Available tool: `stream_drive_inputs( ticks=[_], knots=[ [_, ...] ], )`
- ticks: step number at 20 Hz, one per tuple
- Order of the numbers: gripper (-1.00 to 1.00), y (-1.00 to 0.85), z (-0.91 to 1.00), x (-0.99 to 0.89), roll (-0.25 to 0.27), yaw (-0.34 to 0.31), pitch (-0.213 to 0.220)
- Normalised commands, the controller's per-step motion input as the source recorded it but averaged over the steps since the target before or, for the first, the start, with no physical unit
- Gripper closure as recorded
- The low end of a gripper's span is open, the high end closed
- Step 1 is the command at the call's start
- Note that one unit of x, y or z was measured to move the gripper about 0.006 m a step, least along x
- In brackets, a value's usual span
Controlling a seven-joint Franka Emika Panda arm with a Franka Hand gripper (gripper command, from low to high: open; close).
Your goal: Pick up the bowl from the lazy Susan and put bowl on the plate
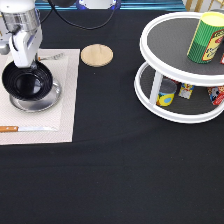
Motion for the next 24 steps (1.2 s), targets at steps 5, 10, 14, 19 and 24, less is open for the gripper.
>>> stream_drive_inputs(
  ticks=[5, 10, 14, 19, 24],
  knots=[
    [1.00, -0.08, -0.19, -0.22, 0.078, -0.021, -0.045],
    [1.00, 0.00, -0.01, -0.03, 0.059, -0.015, -0.038],
    [1.00, 0.00, -0.11, 0.05, 0.096, 0.000, -0.039],
    [-1.00, 0.00, -0.17, 0.07, 0.081, 0.000, -0.015],
    [-1.00, -0.18, -0.04, -0.04, 0.065, 0.000, 0.000]
  ],
)
